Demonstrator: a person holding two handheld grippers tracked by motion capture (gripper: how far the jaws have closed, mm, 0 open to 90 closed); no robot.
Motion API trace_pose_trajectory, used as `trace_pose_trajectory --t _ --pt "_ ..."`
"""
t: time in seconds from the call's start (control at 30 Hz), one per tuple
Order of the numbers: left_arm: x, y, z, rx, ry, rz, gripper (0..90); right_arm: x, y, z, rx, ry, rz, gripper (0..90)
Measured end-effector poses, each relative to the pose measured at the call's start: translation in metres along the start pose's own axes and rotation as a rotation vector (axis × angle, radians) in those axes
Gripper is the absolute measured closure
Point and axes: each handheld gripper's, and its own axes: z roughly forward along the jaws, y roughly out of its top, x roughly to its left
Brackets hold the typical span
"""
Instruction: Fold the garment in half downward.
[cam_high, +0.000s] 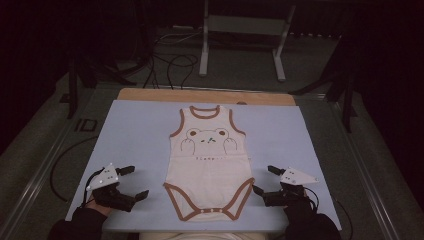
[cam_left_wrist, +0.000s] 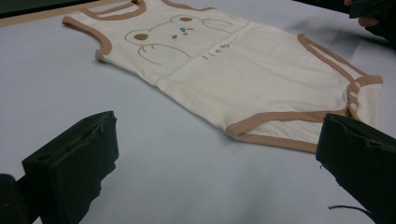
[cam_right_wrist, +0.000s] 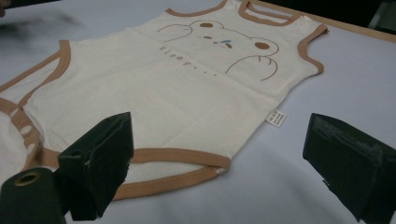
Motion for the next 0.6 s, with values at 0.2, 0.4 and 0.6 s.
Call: trace_pose_trajectory --t 0.2,0.4,0.6 --pt "0.0004 -0.0003 0.0006 0.011 -0.001 -0.002 0.1 -0.0002 0.0004 0.0013 0.018 0.029 0.013 8.7" --pt "-0.0003 -0.0002 0.0029 0.031 -0.009 0.008 0.1 0.0019 0.0001 0.004 0.039 0.035 -0.018 8.7" --pt "-0.002 0.0003 0.0043 0.043 -0.011 0.022 0.1 0.0042 0.0016 0.0037 0.038 0.033 -0.016 8.7"
